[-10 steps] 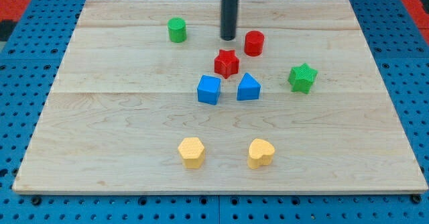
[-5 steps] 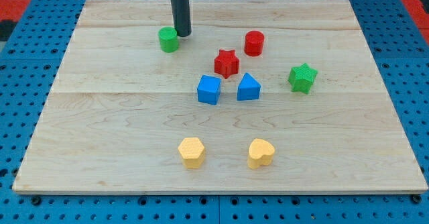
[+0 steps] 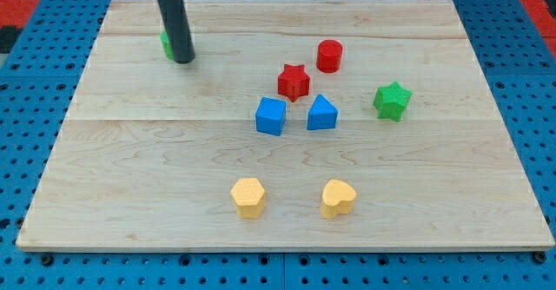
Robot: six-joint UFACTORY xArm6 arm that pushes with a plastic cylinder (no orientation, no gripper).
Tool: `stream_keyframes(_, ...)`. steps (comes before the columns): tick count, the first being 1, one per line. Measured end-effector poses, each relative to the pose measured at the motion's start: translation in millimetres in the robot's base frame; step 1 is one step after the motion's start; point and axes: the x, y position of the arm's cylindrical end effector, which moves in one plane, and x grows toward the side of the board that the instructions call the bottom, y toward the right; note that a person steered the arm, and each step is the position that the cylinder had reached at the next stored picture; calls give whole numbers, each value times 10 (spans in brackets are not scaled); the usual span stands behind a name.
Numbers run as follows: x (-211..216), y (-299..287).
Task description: Drag green circle vertically above red star
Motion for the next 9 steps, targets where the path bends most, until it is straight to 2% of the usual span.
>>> stream_keyframes(2,-59,-378)
stream_keyframes(3,-405,-277)
stream_keyframes(5,-375,-152)
stream_keyframes(6,-301,-152)
stream_keyframes(8,269,-152)
stream_keyframes(9,191,-178)
